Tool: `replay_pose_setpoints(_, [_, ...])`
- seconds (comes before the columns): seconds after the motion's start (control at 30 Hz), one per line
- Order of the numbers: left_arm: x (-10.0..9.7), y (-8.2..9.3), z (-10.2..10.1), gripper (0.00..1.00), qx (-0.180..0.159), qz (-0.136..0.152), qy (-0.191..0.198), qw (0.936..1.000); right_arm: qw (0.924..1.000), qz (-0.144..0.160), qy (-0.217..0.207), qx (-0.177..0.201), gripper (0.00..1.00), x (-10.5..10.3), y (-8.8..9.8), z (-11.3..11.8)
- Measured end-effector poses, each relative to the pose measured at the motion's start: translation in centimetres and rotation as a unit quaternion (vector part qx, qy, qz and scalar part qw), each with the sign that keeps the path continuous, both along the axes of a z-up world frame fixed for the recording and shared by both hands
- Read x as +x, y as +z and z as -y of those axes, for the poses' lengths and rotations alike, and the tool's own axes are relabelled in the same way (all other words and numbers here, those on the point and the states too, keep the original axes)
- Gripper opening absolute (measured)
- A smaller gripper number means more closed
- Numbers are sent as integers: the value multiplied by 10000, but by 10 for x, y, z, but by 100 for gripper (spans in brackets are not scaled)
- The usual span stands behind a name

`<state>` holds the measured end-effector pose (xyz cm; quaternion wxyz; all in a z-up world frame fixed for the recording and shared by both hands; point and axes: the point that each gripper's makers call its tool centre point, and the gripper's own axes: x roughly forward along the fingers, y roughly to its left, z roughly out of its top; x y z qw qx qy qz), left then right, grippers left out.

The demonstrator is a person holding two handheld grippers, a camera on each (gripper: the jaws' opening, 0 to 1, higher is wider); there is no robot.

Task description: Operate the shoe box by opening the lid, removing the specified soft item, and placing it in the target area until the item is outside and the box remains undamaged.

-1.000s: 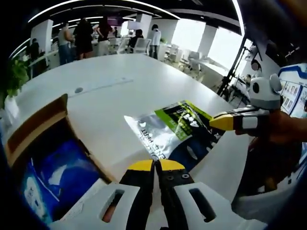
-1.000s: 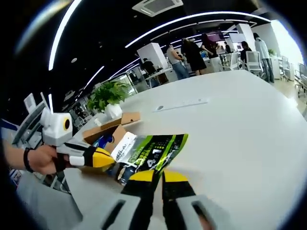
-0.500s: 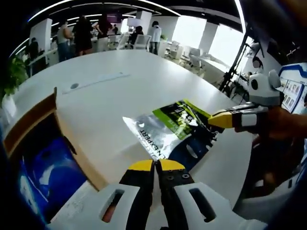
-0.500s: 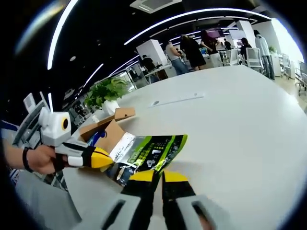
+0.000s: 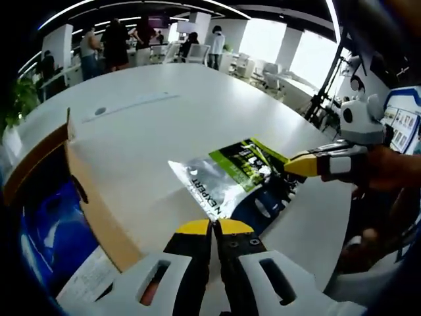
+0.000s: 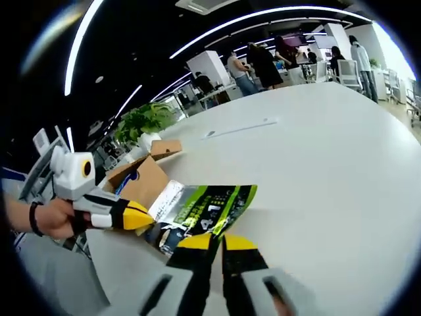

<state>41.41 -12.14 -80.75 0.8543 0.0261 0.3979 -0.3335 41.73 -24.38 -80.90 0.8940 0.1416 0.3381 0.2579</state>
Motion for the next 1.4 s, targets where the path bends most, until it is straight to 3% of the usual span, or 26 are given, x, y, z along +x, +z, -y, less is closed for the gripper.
replay_pose_setpoints(0.57, [-2,-26,1,1,89,-109,259,9996,9997,-123,191,-80,1,0,-24,1])
replay_pose_setpoints(0.93, [5,-31,1,0,102,-87,477,9988,9994,-222,248,-124,1,2,-38,-1])
replay_pose_setpoints(1.4, [12,-38,2,0,294,-19,796,9964,9995,-207,220,-118,1,5,-38,-3])
